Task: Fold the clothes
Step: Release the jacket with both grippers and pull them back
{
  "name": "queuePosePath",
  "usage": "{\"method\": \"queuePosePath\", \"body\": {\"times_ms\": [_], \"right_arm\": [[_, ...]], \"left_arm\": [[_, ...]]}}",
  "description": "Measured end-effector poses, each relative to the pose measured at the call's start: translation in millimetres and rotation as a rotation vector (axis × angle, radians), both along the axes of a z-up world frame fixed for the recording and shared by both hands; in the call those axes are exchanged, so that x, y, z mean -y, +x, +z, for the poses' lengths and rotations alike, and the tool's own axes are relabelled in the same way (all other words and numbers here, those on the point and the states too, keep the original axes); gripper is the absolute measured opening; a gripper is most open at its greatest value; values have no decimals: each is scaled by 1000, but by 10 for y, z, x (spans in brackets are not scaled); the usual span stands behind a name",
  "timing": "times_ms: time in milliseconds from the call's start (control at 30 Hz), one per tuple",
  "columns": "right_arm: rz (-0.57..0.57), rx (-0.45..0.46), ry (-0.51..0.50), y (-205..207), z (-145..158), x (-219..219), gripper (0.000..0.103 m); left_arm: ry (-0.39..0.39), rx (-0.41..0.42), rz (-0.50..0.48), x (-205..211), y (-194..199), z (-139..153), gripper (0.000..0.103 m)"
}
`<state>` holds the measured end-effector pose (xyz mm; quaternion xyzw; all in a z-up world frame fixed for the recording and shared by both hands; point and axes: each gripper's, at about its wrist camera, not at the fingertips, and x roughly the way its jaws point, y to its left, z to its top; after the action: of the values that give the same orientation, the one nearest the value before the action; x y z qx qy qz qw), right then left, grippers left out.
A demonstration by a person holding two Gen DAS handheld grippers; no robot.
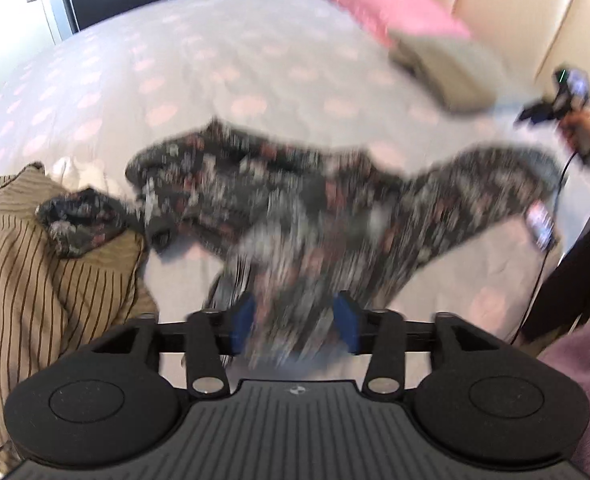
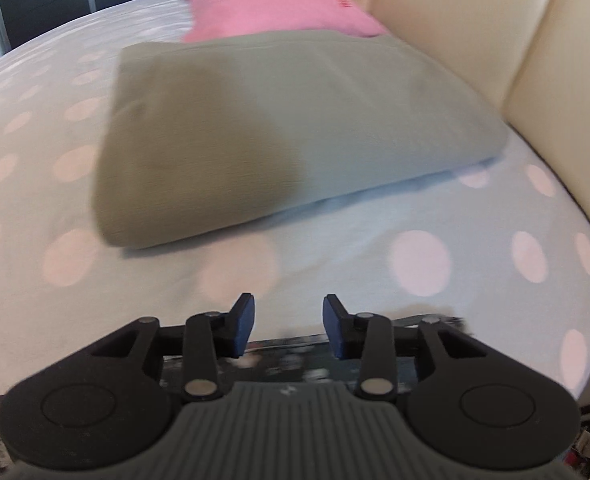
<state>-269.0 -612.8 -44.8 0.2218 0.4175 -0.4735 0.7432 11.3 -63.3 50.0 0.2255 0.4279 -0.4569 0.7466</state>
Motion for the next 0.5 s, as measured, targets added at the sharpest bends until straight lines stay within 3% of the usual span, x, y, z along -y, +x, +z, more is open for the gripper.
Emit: {"method": "queuePosePath", "body": {"times_ms": [167,300,500], "right_arm": [[126,10,34,505,-27,-342,43],[219,8,62,853,-69,-614,43],[344,18,130,1344,-92,-883,46]], "left_arm": [[-11,42,106,71,298,-41,46],[-23,19,226,123,663,-313,46],[-27,-26,301,223,1008,-664,46]]}}
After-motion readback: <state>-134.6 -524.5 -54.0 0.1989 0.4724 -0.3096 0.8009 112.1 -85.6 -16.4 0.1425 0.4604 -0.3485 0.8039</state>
